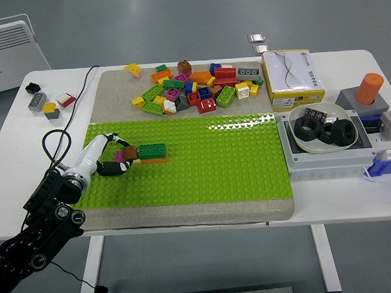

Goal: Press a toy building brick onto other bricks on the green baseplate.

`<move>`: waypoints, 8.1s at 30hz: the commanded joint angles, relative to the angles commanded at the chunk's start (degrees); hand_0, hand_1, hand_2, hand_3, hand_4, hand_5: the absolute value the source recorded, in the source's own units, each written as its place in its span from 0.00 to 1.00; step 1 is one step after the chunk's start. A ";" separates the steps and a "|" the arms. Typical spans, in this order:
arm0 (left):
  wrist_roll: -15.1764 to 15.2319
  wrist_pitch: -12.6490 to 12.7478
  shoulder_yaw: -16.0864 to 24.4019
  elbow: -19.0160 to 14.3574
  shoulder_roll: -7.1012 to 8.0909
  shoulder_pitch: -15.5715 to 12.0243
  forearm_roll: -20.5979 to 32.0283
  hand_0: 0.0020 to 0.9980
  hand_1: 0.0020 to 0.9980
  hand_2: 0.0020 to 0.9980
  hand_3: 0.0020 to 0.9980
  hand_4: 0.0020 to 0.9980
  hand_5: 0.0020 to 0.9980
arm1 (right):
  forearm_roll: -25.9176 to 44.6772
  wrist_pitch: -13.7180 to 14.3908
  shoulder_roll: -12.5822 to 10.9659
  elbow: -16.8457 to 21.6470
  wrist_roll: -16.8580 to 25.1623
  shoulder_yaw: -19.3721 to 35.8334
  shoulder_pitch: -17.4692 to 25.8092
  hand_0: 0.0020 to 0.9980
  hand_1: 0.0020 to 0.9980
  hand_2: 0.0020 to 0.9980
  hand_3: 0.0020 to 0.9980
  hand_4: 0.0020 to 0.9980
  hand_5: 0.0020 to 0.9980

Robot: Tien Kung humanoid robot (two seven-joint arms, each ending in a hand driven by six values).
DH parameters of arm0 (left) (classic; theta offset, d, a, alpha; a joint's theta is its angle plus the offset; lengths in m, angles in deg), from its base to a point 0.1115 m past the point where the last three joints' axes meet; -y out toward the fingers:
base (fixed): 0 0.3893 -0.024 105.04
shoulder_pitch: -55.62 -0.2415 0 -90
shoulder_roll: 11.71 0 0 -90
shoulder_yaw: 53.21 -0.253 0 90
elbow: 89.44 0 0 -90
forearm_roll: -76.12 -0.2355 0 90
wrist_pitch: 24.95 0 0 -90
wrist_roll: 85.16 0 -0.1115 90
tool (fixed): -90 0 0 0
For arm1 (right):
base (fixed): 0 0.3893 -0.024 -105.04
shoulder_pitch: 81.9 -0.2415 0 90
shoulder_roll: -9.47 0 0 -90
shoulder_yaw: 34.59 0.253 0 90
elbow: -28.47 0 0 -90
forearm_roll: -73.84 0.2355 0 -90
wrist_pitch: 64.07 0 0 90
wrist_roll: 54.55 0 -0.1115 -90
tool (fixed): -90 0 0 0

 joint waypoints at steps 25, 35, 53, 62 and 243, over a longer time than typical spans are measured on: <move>0.04 -0.80 -3.21 0.09 1.68 1.92 0.54 0.91 0.95 0.96 0.61 0.49 0.00 | -0.07 -0.01 -0.23 0.00 0.00 0.07 -0.24 0.51 0.70 0.70 0.76 0.80 0.81; 0.14 -0.83 -3.06 0.13 1.68 1.81 0.52 0.91 0.95 0.96 0.62 0.49 0.00 | -0.27 -0.03 -0.28 0.00 0.02 0.12 -0.19 0.51 0.69 0.70 0.76 0.80 0.81; 0.75 -1.17 -2.70 0.15 1.41 1.47 0.55 0.92 0.95 0.97 0.80 0.64 0.00 | -0.63 -0.10 -0.25 0.00 0.09 0.48 -0.09 0.51 0.69 0.69 0.76 0.80 0.80; 0.91 -1.85 -2.89 0.15 1.43 1.53 0.73 0.92 0.95 0.97 0.81 0.66 0.00 | -1.13 -0.13 -0.19 0.00 0.15 1.16 -0.13 0.51 0.70 0.69 0.76 0.81 0.80; 4.12 1.20 17.81 -20.07 1.49 -18.72 -15.31 0.94 0.96 0.98 0.71 0.65 0.23 | -2.96 0.52 2.34 0.00 -1.59 2.57 1.94 0.51 0.70 0.70 0.76 0.81 0.83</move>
